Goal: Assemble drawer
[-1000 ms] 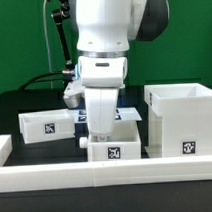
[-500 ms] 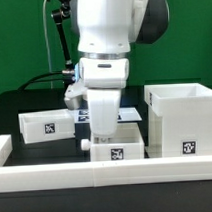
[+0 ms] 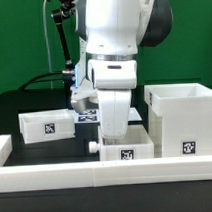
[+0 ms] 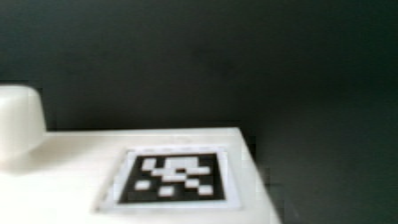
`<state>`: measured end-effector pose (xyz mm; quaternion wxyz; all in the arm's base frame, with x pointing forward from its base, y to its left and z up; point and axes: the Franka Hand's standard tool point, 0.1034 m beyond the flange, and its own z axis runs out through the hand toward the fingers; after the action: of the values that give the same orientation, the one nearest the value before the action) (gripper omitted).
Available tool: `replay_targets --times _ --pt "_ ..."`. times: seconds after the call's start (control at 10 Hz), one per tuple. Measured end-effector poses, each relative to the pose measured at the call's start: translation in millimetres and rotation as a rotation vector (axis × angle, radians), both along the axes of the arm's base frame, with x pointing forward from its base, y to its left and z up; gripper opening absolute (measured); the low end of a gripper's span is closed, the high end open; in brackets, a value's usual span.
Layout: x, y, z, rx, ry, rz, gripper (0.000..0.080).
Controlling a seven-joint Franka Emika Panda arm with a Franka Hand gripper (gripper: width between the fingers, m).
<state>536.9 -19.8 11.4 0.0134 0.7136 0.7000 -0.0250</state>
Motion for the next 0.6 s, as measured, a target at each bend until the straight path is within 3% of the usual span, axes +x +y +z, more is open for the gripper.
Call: replay_targets --times 0.6 --pt "4.7 17.6 1.5 0.005 -0.007 0.014 0.0041"
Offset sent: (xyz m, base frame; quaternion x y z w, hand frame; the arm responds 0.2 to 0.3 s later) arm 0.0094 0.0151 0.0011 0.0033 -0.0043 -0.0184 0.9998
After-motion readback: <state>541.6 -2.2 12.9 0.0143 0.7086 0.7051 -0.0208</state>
